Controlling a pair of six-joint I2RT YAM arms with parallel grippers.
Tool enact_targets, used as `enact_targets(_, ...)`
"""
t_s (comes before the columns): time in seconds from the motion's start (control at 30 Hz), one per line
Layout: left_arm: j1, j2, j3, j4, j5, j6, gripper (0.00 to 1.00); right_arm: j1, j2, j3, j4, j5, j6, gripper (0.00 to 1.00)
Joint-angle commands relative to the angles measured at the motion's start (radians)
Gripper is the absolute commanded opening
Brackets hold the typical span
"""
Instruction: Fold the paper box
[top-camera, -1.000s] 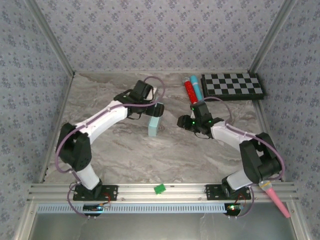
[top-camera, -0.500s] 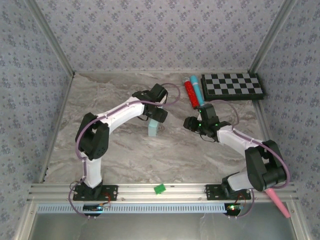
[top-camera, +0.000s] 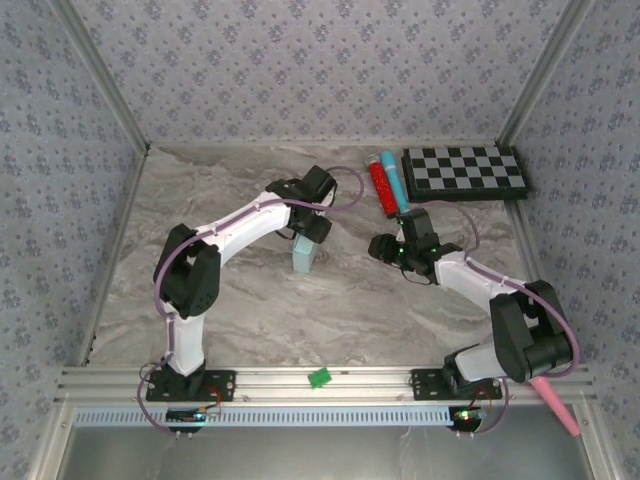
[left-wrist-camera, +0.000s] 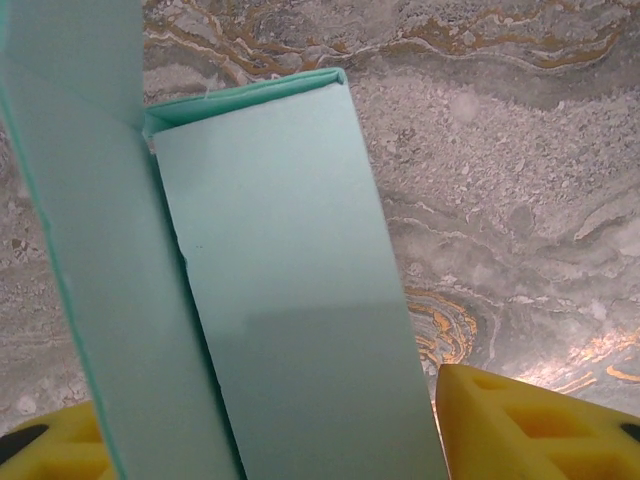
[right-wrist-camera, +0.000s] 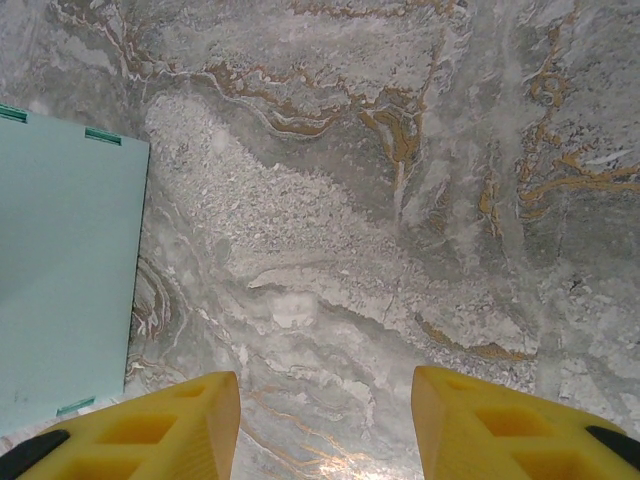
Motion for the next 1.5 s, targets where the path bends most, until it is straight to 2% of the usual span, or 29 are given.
enact_targets(0.0,0.003,0.023,0.029,-0.029,-0.015,0.057,0.54,-0.009,-0.001,-0.011,-0.002,-0.009,-0.008,0.50)
enact_targets(0.23,0.027,0.032,0.031,-0.038,0.039,0.102,0.52,-0.013,-0.001,-0.012,-0.003,-0.012,-0.010,0.50)
enact_targets(0.57,0.056,-0.001,-0.005,-0.037,0.166,0.376,0.52,-0.016,-0.004,-0.012,-0.015,-0.009,-0.015,0.50)
enact_targets(0.67,0.064,-0.030,-0.041,-0.019,0.247,0.485,0.52,-0.019,-0.006,-0.014,-0.015,-0.010,-0.014,0.50)
enact_targets(0.93,0.094,0.001,-0.014,-0.070,0.311,0.648,0.51,-0.023,-0.006,-0.011,-0.017,-0.013,-0.018,0.50)
enact_targets(1.17,0.113,0.022,0.014,-0.129,0.431,0.800,0.51,-0.024,-0.010,-0.012,-0.022,-0.010,-0.020,0.50)
enact_targets(1.47,0.110,0.000,-0.021,-0.143,0.488,1.009,0.51,-0.031,-0.014,-0.023,-0.028,-0.006,-0.023,0.50)
